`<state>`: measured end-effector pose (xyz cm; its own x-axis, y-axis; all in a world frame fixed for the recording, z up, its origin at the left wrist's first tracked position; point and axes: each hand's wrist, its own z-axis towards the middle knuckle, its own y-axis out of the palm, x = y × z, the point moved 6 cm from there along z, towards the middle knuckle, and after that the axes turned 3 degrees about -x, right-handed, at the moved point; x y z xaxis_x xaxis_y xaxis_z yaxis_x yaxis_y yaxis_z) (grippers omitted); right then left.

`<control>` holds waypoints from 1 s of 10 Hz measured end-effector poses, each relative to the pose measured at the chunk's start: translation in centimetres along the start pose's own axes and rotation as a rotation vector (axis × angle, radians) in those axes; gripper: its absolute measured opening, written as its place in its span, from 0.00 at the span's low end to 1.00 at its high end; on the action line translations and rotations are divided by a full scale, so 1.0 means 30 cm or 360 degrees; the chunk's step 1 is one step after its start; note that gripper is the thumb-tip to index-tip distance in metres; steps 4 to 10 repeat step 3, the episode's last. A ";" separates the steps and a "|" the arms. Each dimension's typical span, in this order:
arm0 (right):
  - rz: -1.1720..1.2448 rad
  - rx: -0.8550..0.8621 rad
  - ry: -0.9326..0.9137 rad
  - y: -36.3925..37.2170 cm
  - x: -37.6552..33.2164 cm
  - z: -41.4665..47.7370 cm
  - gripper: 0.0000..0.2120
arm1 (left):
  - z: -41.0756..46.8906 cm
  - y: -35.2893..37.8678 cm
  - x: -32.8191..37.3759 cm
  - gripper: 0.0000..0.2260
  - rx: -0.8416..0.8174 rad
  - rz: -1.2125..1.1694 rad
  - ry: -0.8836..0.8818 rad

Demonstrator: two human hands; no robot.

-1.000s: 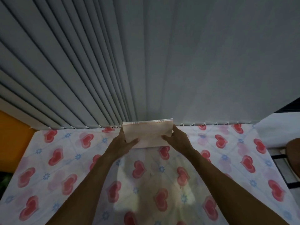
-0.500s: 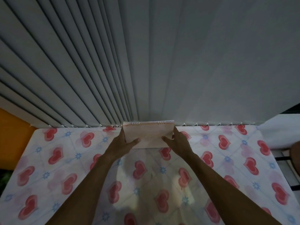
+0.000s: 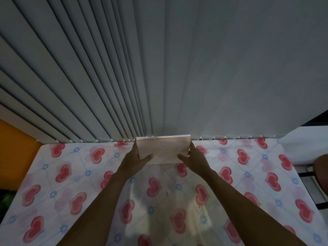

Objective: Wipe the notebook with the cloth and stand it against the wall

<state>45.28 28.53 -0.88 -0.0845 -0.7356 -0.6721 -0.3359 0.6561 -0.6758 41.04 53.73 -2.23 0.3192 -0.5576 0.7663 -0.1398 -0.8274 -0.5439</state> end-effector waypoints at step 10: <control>-0.0055 0.0147 0.0142 -0.073 -0.013 -0.099 0.44 | -0.134 -0.104 0.147 0.36 0.0183 0.0281 0.0169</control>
